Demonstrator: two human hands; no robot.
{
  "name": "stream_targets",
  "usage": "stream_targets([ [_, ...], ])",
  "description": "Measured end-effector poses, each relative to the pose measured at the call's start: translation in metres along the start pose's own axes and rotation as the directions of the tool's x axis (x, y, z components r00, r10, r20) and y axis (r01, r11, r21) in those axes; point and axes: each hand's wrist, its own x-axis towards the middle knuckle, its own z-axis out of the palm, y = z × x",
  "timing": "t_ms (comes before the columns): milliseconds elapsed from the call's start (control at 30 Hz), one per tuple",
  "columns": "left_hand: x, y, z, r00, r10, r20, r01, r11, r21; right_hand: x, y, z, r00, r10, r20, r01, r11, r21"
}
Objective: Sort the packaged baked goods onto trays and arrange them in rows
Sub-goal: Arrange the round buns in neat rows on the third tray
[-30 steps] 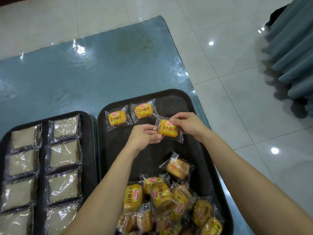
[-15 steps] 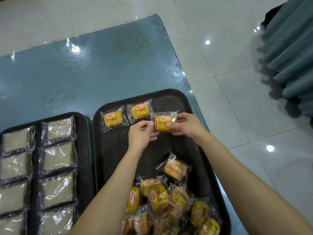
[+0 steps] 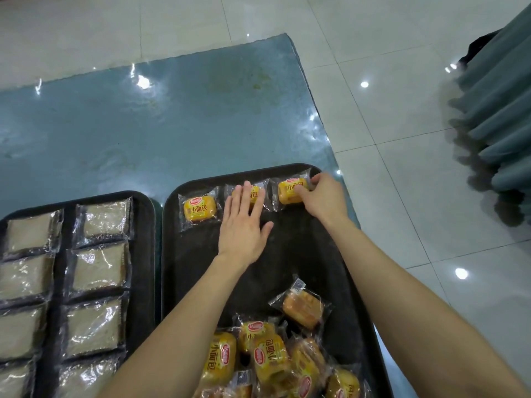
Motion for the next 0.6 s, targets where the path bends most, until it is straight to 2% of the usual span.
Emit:
stream_targets([
  [67, 0.001, -0.002, 0.005, 1.000, -0.001, 0.008, 0.001, 1.000, 0.020, -0.007, 0.002, 0.000, 0.979, -0.169, -0.117, 0.127, 0.944, -0.303],
  [133, 0.000, -0.001, 0.009, 1.000, -0.005, 0.001, 0.005, 0.999, 0.032, -0.017, 0.006, 0.002, 0.911, -0.376, -0.168, 0.246, 0.825, -0.509],
  [233, -0.004, 0.000, 0.014, 1.000, -0.003, -0.018, 0.004, 0.999, 0.046, -0.027, 0.018, 0.019, 0.795, -0.602, -0.070, 0.488, 0.704, -0.516],
  [267, -0.005, 0.001, 0.015, 1.000, -0.004, -0.019, 0.005, 0.999, 0.051, -0.031, 0.024, 0.026, 0.775, -0.632, -0.002, 0.537, 0.661, -0.525],
  [333, -0.005, 0.003, 0.017, 1.000, -0.010, -0.017, 0.011, 0.998, 0.059, -0.034, 0.036, 0.039, 0.785, -0.612, 0.096, 0.554, 0.625, -0.549],
  [600, 0.000, 0.007, 0.022, 0.998, -0.057, 0.020, 0.055, 0.995, 0.079, -0.036, 0.041, 0.048, 0.806, -0.580, 0.119, 0.530, 0.619, -0.580],
])
